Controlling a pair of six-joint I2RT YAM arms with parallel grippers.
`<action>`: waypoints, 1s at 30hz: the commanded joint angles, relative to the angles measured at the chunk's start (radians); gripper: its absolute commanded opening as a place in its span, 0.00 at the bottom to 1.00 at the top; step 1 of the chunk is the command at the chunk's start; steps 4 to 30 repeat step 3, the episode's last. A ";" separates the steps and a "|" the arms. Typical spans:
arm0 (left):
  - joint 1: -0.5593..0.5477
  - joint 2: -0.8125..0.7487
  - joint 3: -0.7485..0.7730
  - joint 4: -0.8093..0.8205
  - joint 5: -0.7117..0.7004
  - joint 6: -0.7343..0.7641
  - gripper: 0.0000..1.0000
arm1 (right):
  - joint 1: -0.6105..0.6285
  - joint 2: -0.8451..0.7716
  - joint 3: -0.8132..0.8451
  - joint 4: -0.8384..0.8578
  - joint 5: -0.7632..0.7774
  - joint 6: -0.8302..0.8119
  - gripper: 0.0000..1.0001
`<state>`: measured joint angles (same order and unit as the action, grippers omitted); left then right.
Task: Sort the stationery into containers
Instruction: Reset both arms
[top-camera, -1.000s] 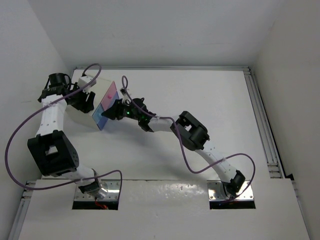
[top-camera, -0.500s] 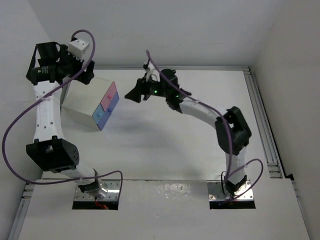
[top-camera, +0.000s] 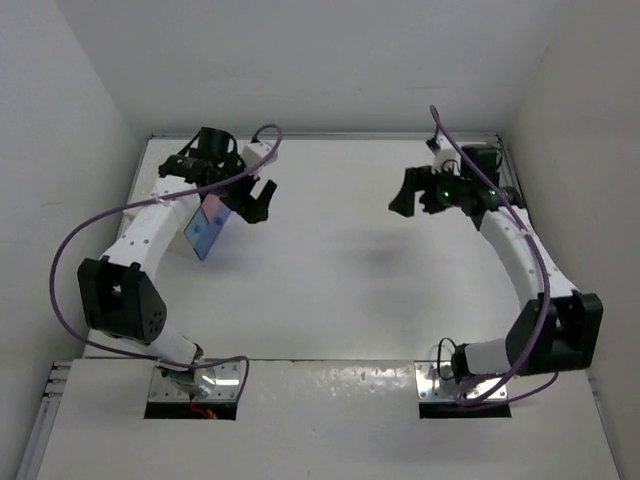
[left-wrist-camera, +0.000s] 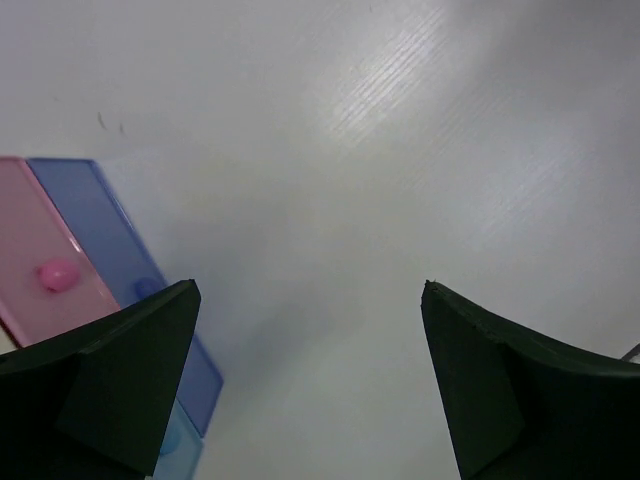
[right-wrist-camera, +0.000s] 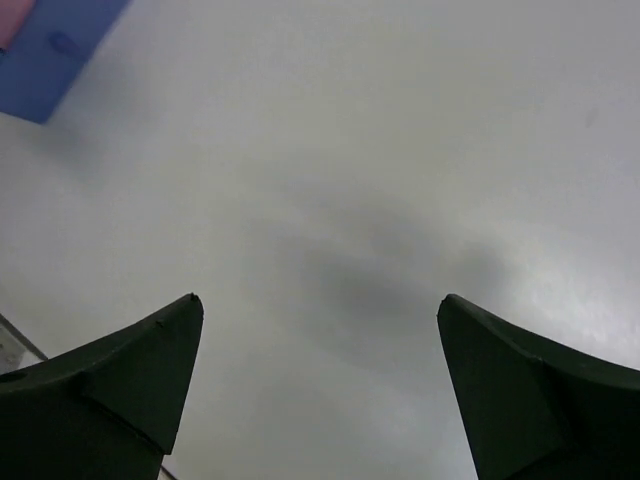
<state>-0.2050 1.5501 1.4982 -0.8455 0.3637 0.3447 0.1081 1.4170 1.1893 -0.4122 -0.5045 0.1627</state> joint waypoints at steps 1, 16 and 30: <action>-0.010 -0.061 -0.021 0.109 -0.031 -0.052 1.00 | -0.074 -0.107 -0.108 -0.077 0.029 -0.066 0.99; -0.005 -0.056 -0.035 0.134 -0.022 -0.062 1.00 | -0.134 -0.151 -0.164 -0.071 0.026 -0.060 0.99; -0.005 -0.056 -0.035 0.134 -0.022 -0.062 1.00 | -0.134 -0.151 -0.164 -0.071 0.026 -0.060 0.99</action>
